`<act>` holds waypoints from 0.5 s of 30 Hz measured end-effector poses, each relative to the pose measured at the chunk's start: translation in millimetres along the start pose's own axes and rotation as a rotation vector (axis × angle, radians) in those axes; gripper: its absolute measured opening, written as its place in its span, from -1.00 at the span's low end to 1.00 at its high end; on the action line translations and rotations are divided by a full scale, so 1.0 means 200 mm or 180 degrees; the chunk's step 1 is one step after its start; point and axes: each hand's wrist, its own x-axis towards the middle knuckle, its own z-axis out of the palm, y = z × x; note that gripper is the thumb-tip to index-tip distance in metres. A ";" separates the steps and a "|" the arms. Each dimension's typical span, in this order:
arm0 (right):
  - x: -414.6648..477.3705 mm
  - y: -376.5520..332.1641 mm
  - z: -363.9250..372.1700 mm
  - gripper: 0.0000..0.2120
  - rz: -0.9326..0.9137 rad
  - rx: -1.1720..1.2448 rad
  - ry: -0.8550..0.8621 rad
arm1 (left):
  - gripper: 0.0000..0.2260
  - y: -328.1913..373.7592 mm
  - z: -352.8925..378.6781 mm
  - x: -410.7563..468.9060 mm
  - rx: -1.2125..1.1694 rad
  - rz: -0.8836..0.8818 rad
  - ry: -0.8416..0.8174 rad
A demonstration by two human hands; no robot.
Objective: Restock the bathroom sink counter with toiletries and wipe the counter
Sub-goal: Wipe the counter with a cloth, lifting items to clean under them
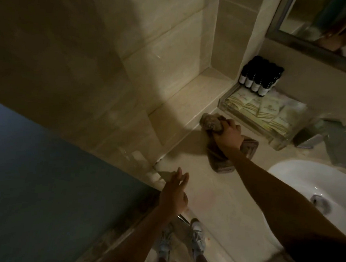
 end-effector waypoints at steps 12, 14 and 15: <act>-0.73 -0.12 0.26 -0.64 -0.2116 0.0261 -0.0504 | -0.42 -0.17 0.11 -0.22 0.0175 -0.0518 -0.0110; -0.58 0.01 0.18 -0.65 -0.1939 0.0511 -0.0594 | -0.43 -0.15 0.09 -0.20 -0.0066 -0.0461 0.0002; -0.51 0.08 0.12 -0.64 -0.1692 0.0403 -0.0462 | -0.44 -0.13 0.08 -0.19 -0.0192 -0.0485 0.0106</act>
